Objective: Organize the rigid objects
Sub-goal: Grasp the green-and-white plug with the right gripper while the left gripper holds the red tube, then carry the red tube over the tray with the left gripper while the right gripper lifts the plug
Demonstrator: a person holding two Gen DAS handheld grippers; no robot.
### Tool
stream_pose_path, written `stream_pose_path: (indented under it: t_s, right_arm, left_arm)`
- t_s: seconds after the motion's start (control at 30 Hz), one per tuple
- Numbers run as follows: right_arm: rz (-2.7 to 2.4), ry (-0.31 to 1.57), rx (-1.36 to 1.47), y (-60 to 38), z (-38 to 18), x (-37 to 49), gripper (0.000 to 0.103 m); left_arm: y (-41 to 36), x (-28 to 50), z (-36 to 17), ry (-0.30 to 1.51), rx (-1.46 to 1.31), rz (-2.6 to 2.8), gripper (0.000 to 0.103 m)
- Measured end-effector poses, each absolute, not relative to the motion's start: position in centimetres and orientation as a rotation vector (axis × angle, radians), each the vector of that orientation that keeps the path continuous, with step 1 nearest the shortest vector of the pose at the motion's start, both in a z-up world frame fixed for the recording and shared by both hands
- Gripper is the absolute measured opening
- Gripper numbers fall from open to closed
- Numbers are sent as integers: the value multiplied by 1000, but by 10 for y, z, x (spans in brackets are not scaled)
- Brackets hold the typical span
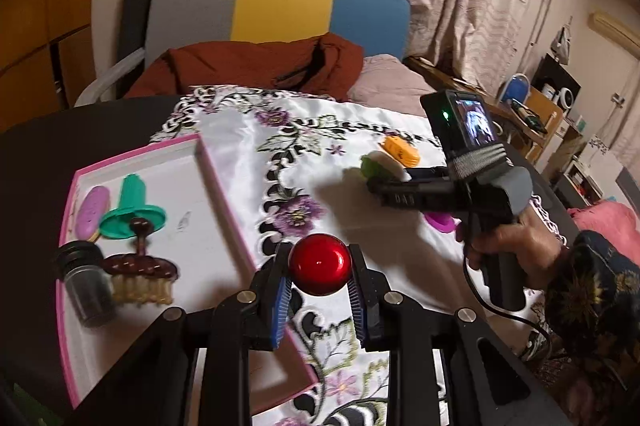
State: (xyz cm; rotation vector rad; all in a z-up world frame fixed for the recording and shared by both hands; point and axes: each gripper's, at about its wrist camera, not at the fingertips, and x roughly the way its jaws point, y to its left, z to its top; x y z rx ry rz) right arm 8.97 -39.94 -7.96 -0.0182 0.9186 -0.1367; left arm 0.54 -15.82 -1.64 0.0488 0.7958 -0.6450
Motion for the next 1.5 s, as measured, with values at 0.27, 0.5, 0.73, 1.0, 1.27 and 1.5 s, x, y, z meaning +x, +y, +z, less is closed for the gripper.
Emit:
stream_pose_path:
  t_s: [0.27, 0.5, 0.73, 1.0, 1.27, 1.5]
  right_arm:
    - [-25, 931, -124, -361, -81, 88, 34]
    - [67, 955, 194, -399, -71, 85, 58]
    - [28, 903, 371, -426, -67, 82, 73]
    - [-63, 960, 315, -421, -78, 110, 75]
    - [-174, 994, 173, -418, -87, 134, 75]
    - [-152, 1039, 84, -408, -92, 142, 62]
  left_arm:
    - [-136, 14, -14, 797, 24, -575, 26]
    - [-123, 16, -11, 788, 9, -555, 26]
    - [-106, 19, -14, 793, -13, -538, 26]
    - [-83, 22, -12, 787, -41, -507, 26]
    - [-54, 22, -12, 784, -59, -452, 26]
    - [-47, 22, -13, 791, -76, -438, 26]
